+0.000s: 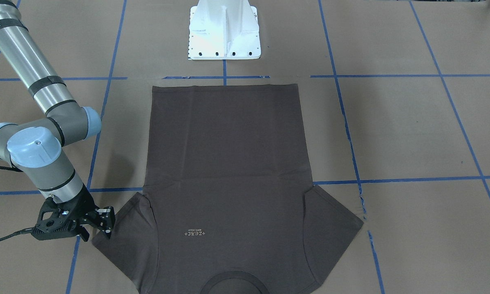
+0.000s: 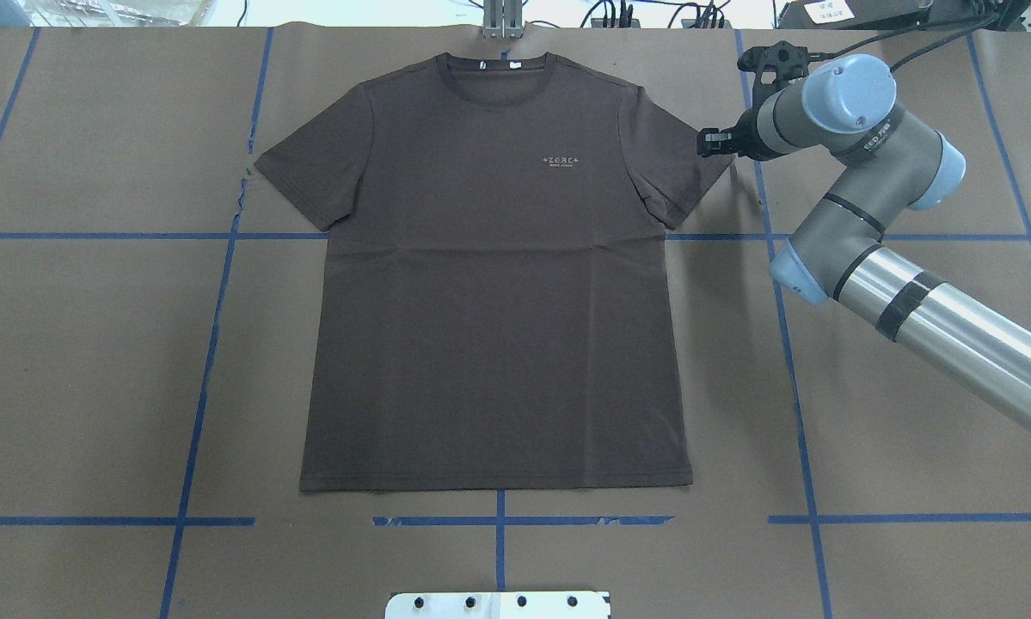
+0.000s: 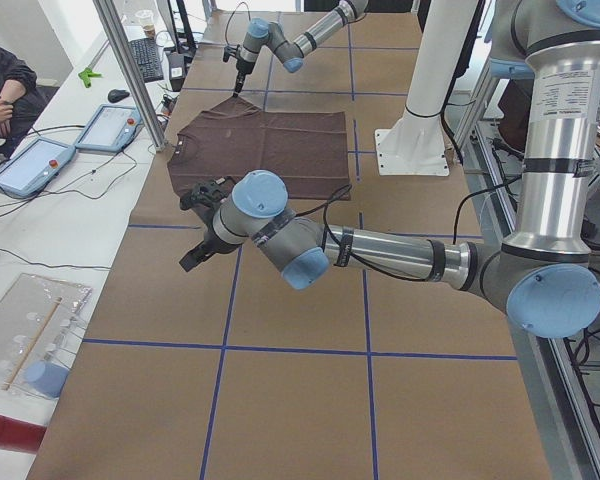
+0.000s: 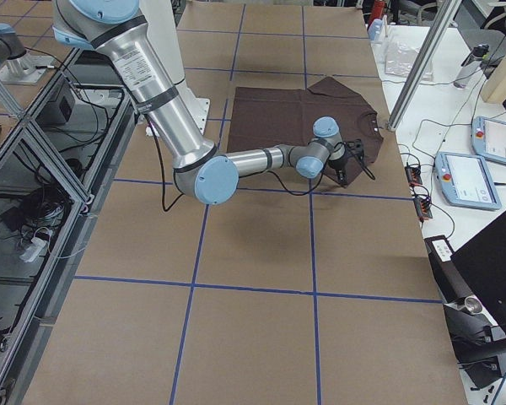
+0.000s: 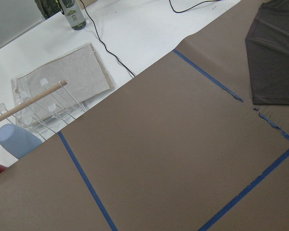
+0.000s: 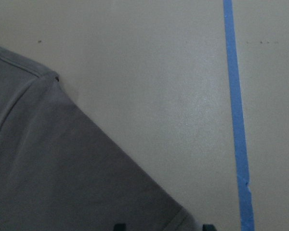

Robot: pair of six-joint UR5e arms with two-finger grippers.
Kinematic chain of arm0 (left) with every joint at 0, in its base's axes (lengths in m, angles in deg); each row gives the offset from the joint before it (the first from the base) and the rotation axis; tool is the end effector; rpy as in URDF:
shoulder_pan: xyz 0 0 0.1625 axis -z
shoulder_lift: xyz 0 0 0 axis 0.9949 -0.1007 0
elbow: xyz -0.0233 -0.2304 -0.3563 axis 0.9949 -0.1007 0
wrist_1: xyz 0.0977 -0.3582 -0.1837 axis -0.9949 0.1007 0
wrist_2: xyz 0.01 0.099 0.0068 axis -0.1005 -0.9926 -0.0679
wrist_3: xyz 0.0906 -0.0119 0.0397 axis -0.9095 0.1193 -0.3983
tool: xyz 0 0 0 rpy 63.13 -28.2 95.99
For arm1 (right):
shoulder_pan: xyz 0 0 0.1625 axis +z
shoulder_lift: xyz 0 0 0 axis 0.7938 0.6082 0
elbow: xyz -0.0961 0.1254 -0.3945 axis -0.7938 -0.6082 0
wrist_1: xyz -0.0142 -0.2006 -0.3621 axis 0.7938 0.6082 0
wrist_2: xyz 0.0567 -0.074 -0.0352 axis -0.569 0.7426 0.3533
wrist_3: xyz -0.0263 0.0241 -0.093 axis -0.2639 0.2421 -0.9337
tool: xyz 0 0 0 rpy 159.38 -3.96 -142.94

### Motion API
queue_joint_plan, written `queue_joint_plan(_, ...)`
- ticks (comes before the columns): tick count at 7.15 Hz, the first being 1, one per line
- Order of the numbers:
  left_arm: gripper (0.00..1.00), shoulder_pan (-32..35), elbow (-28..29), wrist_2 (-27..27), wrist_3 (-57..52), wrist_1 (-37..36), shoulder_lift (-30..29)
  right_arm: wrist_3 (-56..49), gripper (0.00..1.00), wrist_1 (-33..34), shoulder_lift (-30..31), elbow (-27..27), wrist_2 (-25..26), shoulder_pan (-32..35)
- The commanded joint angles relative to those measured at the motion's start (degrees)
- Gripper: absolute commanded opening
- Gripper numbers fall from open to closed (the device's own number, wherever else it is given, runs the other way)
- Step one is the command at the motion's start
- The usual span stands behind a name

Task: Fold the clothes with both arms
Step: 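Move the right gripper down to the sleeve nearest it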

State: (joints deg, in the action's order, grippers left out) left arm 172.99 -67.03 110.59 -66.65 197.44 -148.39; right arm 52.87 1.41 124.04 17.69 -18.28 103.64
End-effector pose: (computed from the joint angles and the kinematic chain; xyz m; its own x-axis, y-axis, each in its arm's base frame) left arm -0.0527 -0.5200 0.5079 0.7044 0.5785 -0.4113 -0.0561 0.6230 0.7802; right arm -0.3968 -0.6637 0.4535 0.6818 -0.0464 0.7301 -0.2860 0.9016 0.3244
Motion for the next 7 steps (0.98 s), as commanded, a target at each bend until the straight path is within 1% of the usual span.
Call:
queue_joint_plan(1,1.00,0.00,0.01,0.00,-0.01,0.01,0.01,-0.07,0.61,0.05,-0.13,-1.10,0.30,-0.12)
queue_joint_plan(3,1.00,0.00,0.10,0.00,-0.19,0.01,0.01,-0.07,0.60,0.05,-0.14,-1.45,0.30,-0.21)
queue_joint_plan(6,1.00,0.00,0.10,0.00,-0.36,0.01,0.01,-0.07,0.57,-0.03,-1.63,-3.56,0.30,-0.21)
queue_joint_plan(7,1.00,0.00,0.10,0.00,-0.36,0.01,0.01,-0.07,0.47,-0.03,-1.63,-3.56,0.30,-0.21)
